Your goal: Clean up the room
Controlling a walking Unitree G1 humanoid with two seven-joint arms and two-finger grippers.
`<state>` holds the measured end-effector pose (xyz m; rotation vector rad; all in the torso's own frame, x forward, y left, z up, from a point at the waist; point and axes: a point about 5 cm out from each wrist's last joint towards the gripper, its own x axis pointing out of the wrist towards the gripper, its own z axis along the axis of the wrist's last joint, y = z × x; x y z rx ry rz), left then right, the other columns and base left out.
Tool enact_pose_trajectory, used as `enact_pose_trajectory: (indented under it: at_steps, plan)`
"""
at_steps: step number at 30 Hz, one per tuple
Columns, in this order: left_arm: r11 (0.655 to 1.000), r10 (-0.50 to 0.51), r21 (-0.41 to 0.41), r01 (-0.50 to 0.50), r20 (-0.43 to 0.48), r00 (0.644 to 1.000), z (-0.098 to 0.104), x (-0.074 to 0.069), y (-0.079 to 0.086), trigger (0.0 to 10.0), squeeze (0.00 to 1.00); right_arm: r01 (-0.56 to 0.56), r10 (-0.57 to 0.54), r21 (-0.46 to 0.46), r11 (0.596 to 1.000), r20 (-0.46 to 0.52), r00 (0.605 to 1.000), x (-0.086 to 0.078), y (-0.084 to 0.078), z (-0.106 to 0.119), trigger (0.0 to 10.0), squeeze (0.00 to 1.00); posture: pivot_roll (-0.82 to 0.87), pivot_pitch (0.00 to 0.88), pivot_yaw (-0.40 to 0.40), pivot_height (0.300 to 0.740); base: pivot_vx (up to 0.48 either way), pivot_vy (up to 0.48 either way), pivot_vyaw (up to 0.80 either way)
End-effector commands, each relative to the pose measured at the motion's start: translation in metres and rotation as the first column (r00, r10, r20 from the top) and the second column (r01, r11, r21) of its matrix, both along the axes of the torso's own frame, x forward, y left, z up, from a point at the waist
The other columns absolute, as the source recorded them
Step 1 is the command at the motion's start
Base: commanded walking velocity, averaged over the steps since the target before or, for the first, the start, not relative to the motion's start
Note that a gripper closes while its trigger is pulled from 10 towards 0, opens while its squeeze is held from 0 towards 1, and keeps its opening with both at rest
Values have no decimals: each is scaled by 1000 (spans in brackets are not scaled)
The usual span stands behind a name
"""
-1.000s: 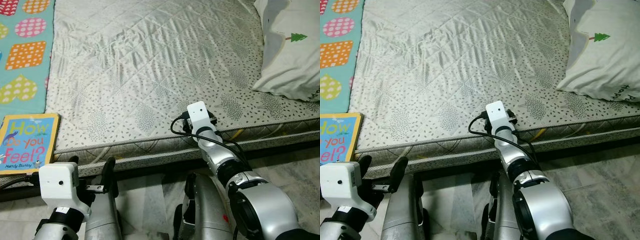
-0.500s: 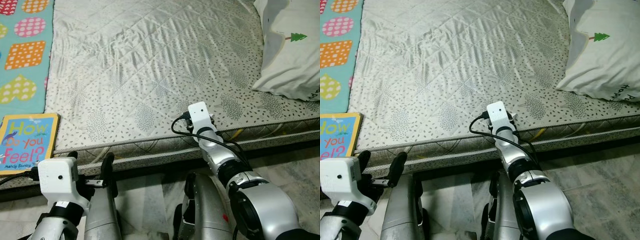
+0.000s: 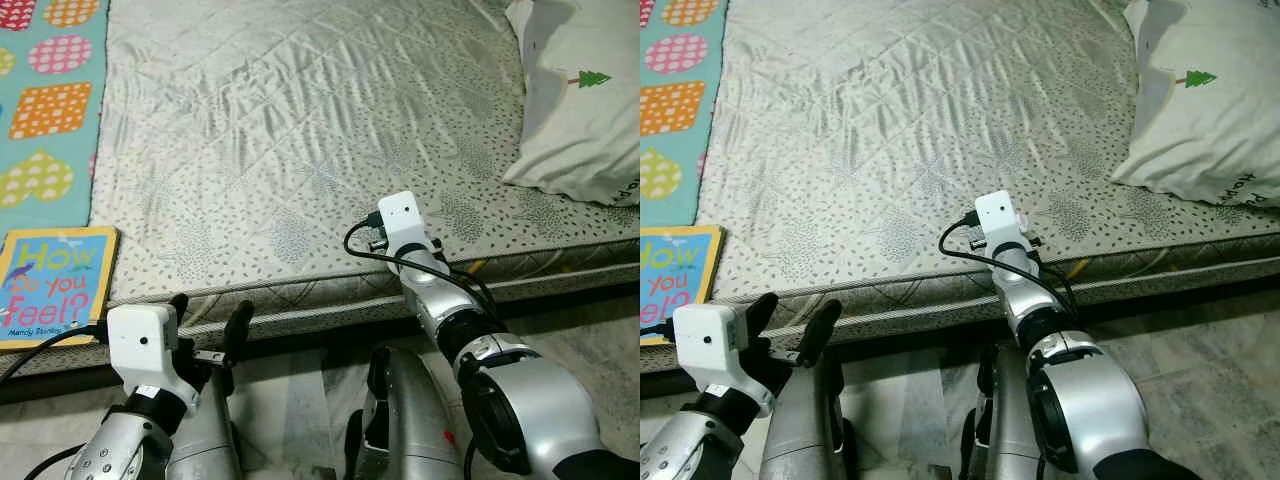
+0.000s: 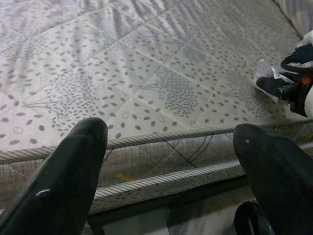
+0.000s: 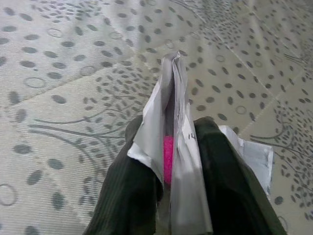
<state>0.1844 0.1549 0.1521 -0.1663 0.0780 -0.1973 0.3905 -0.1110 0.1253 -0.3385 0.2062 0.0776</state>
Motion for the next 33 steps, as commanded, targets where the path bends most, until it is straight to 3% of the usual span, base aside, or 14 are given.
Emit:
enact_pose_trajectory:
  at_steps: [1,13,15,23,27,33]
  plan:
    - [1000,-7,4,7,-5,1000,-3,1,-1,10000,0,4,-3,7,1000,-21,1000,-1,-2,-4,0,0,226,169,-79,549,0,0,0]
    - [1000,-13,28,11,74,997,-3,33,4,10000,0,14,-15,59,998,24,1000,8,-13,16,0,0,193,57,-81,549,0,0,0]
    - [999,-10,35,7,104,994,-2,43,7,10000,0,0,-5,91,996,53,999,11,-15,25,0,0,177,7,-78,549,0,0,0]
    - [999,17,43,-24,161,987,0,60,12,10000,0,-62,35,225,972,125,992,14,-14,38,0,0,143,0,-73,549,0,0,0]
    - [991,101,71,-116,192,976,-3,69,21,10000,0,-134,75,317,939,190,979,10,-15,40,0,0,116,0,-65,549,0,0,0]
    - [970,214,69,-233,206,955,-7,80,35,10000,0,-218,122,382,898,258,958,-1,-21,36,0,0,87,0,-62,549,0,0,0]
